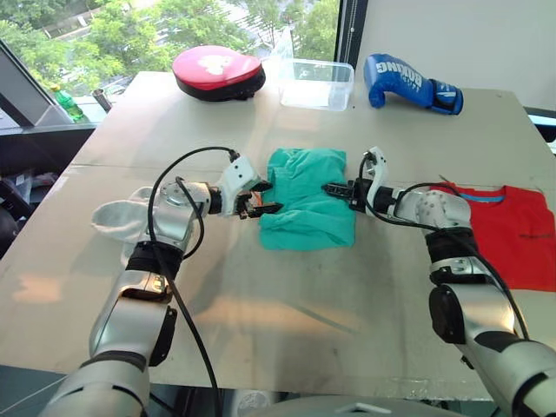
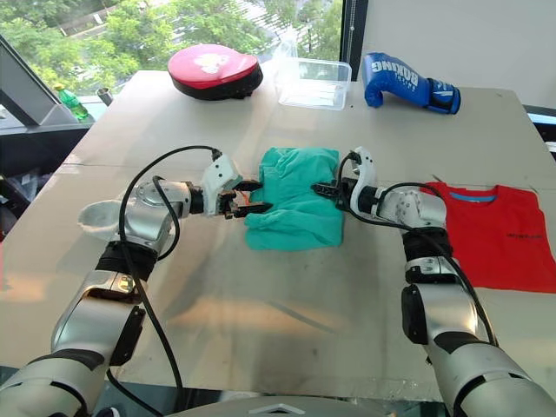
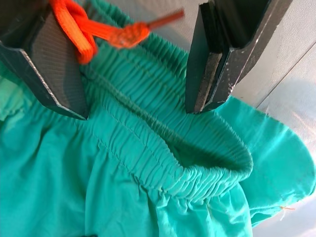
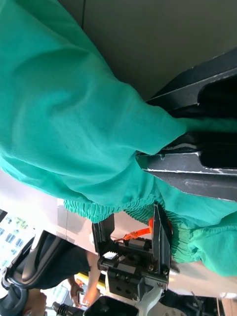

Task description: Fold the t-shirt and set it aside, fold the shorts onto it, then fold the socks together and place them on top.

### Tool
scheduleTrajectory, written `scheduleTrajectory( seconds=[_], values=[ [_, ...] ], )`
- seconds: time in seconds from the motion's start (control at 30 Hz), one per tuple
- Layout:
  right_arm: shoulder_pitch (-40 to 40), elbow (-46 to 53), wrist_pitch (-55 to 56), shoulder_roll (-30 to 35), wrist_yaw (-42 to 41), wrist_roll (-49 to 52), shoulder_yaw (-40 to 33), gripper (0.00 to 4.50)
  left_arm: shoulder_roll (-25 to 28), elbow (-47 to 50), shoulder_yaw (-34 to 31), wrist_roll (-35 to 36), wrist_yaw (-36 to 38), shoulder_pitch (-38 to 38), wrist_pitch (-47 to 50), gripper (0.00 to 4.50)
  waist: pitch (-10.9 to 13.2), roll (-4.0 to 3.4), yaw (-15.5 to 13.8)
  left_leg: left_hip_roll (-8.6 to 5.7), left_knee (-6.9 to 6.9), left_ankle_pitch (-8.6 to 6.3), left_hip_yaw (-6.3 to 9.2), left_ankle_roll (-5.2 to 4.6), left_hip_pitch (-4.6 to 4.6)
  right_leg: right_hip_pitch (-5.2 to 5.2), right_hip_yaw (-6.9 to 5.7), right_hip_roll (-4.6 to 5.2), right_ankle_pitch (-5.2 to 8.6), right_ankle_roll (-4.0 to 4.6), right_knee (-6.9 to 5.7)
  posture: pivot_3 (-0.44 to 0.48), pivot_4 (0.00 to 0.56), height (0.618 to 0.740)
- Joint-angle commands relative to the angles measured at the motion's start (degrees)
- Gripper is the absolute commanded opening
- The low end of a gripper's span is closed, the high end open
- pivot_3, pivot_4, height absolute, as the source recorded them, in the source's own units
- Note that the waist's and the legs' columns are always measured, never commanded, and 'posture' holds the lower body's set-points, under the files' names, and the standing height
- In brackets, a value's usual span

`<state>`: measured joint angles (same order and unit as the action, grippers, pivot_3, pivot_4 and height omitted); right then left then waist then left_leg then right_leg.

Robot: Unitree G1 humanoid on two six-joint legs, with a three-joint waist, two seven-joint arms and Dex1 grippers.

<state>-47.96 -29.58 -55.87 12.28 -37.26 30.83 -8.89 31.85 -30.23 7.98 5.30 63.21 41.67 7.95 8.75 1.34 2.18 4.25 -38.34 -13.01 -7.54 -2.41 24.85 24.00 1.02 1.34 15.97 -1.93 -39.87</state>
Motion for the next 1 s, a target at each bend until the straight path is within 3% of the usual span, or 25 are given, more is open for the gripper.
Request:
scheduleTrajectory(
  seconds=[0.03,0.27,0.43,0.63,0.77,1.0],
  values=[
    [2.2,11.9,-5.6,5.8,-0.7,3.0,-1.6,0.04,1.1,10.0,-0.4,3.2,3.5,0.0,4.2,3.35,0.0,-0.02,-0.3,-0.03,0.0,0.0,0.03,0.0,0.04,0.01,-0.04,0.05,0.0,0.0,0.01,0.0,0.15,0.735],
    [8.0,29.5,-19.9,24.6,-1.3,9.5,-9.7,0.04,0.7,30.2,-2.5,15.1,7.4,2.4,18.9,3.35,0.1,-0.07,-1.4,-0.09,0.0,-0.01,0.05,-0.02,0.19,0.11,-0.09,0.17,0.01,-0.02,0.07,0.0,0.15,0.735],
    [13.6,33.8,-25.4,40.8,-5.2,12.3,-15.3,0.04,0.1,37.4,-3.3,22.2,7.4,4.5,25.6,3.35,0.1,-0.11,-1.5,-0.1,0.04,-0.07,0.08,-0.12,0.11,0.02,-0.06,0.12,0.02,-0.03,0.15,0.0,0.15,0.735],
    [20.5,31.5,-25.2,54.3,-11.8,13.2,-19.0,0.04,0.4,38.9,-2.6,24.5,7.3,5.8,27.2,3.35,0.1,-0.16,-1.0,-0.05,0.05,-0.15,0.04,-0.27,-0.13,-0.08,0.18,-0.1,0.03,-0.04,0.11,0.0,0.15,0.735],
    [26.1,23.2,-19.3,61.4,-17.7,10.0,-19.7,0.04,0.0,38.5,-1.7,24.7,7.4,6.1,27.0,3.35,0.1,-0.16,-1.3,-0.04,0.02,-0.15,0.04,-0.27,-0.12,-0.09,0.23,-0.13,0.03,-0.04,0.13,0.0,0.15,0.735],
    [30.1,11.9,-10.8,67.2,-26.0,6.1,-16.5,0.04,-0.2,38.6,-1.4,25.2,7.1,6.0,26.8,3.35,0.1,-0.17,-1.4,-0.05,0.0,-0.15,0.0,-0.27,-0.11,-0.09,0.25,-0.11,0.04,-0.05,0.16,0.0,0.15,0.735]
  ],
)
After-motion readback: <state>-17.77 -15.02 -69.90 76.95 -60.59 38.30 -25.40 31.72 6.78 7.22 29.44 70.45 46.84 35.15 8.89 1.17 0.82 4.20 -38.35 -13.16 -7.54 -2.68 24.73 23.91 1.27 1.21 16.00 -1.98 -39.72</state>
